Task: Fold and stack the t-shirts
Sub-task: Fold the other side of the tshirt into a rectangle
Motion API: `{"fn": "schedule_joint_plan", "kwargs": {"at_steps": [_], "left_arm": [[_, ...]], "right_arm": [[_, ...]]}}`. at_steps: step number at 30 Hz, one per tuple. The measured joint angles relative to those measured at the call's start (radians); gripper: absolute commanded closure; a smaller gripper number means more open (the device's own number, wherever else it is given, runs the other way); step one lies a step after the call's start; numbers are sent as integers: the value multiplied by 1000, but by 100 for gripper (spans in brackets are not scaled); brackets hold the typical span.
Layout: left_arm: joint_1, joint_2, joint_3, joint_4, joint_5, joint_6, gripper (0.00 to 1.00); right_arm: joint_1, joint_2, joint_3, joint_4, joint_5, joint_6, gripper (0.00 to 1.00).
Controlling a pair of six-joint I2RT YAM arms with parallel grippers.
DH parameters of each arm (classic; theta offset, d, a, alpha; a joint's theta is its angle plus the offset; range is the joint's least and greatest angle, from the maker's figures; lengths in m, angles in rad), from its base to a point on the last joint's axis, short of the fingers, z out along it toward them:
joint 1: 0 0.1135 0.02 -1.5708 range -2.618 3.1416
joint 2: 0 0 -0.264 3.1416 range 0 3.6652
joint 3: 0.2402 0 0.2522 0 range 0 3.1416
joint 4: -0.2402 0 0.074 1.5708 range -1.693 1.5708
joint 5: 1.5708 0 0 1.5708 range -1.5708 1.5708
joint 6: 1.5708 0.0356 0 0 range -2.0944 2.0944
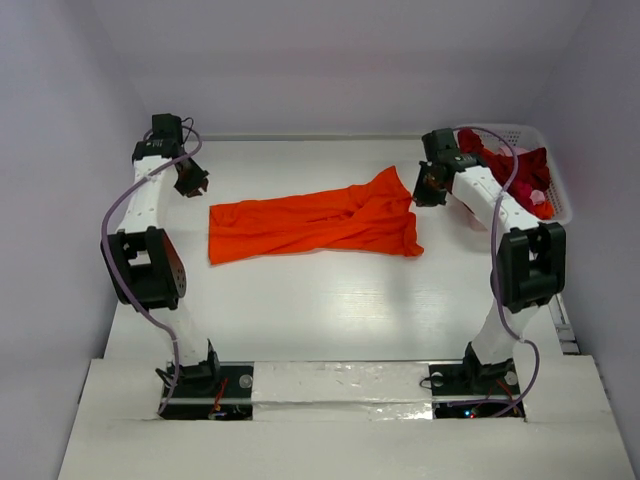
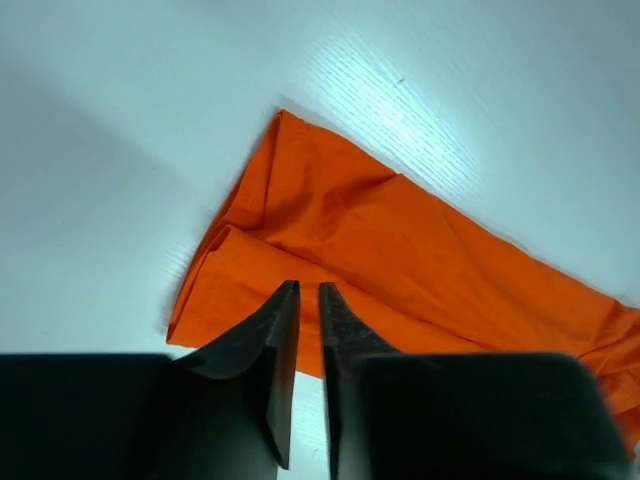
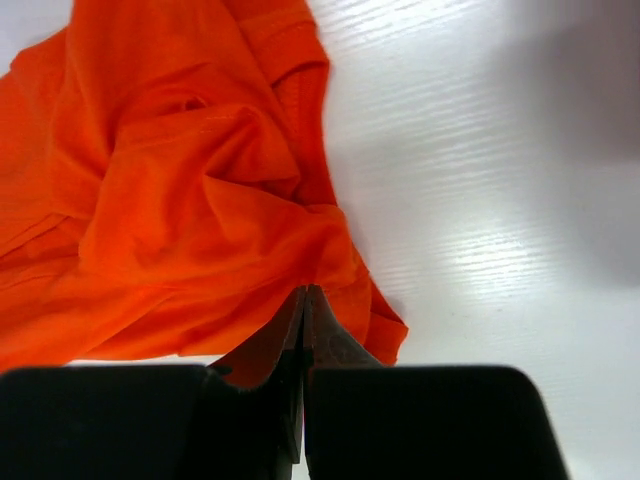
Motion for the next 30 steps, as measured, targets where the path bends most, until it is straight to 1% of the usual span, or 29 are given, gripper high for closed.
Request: {"fn": "schedule_joint_plan", "kwargs": {"at_steps": [1,3,9,12,16,19,24,30], "left_arm": [[-1,-4,-5,14,7,2,98],[-7,-13,-43,29,20,3,100],[-59,-5,-167,42,34,24,100],[-100,0,-175,45,29,36,100],[-149,0,-174,54,-12,46,100],[-170,0,-173,54,-34,49,100],[-172,0,-173,55,-61,49,100],[-179,11,-173,63,-78,49,100]], "right_arm": [[5,10,18,-5,-8,-4,100],[26,51,71,-18,-18,-16,100],[95,152,199,-34,-56,-23,100],[107,197,272,-55,-71,-22,100],[104,251,353,-64,-72,-21,100],[102,262,355,-70,-71,-18,100],[102,273,348,-66,-90,-12,100],[103,275,275,-33,-145,-2,100]]}}
